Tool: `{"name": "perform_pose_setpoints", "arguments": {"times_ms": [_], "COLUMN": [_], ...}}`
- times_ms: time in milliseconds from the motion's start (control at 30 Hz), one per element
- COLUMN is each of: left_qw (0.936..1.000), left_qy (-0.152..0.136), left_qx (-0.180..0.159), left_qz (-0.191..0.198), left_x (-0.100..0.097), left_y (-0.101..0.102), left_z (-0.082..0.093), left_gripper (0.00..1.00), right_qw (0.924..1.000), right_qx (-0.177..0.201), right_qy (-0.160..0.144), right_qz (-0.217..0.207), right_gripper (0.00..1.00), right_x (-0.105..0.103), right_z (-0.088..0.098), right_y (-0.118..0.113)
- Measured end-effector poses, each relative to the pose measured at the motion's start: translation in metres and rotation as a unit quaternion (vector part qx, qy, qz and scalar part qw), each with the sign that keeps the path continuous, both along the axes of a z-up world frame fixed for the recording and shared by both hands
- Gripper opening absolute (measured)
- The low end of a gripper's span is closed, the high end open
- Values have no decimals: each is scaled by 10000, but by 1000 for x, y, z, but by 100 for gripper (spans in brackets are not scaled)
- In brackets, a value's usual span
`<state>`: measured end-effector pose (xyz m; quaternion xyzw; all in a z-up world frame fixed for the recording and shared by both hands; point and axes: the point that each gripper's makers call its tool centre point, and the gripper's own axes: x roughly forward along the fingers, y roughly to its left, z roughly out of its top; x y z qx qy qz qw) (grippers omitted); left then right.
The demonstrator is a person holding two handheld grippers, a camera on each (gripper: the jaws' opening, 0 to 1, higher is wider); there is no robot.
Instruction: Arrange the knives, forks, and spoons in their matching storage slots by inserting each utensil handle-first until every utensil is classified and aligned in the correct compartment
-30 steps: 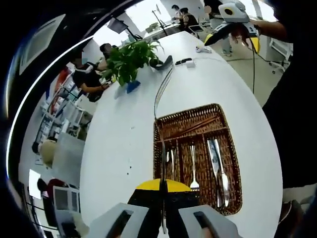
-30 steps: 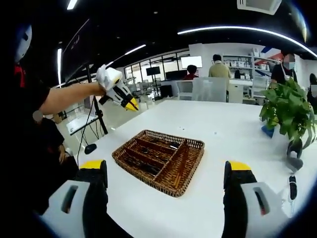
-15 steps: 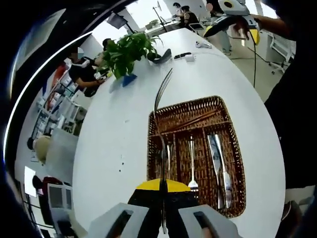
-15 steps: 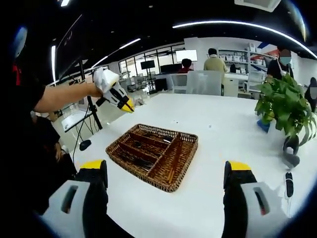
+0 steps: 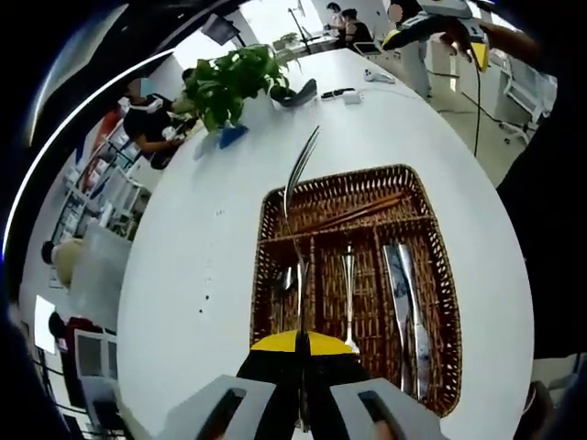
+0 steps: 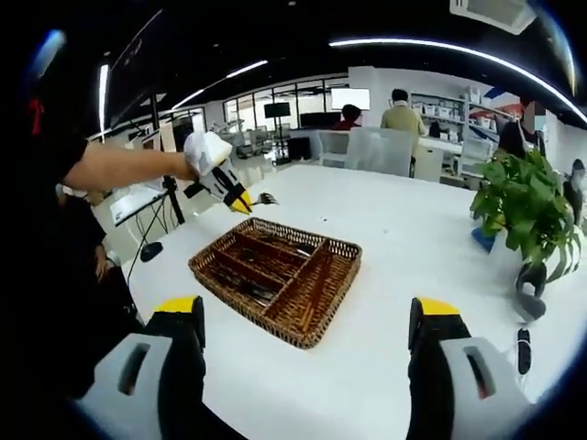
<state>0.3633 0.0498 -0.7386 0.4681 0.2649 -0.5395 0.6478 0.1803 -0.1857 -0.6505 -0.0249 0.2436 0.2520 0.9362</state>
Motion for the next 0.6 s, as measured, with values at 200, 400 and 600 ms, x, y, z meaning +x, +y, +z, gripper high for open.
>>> {"name": "perform_pose_setpoints", "arguments": {"times_ms": [200,400,600], "left_qw": [9999,9992,9976], "left_qy": [126,293,477], "left_qx": [70,188,323], "left_qz": [90,208,396], "left_x": [-2,-3,-4], "left_y": [3,8,13], "left_z": [-24,-47,-68], "left_gripper": [0,0,0], "right_qw": [9999,9998,9997], "right_qx": [105,194,184], "right_qy": [41,6,25], "right_qz": [-28,-105,-137], "right_gripper": [99,99,99], "right_x": [0,2,0], "right_z": [3,6,5], "right_y": [2,4,2]}}
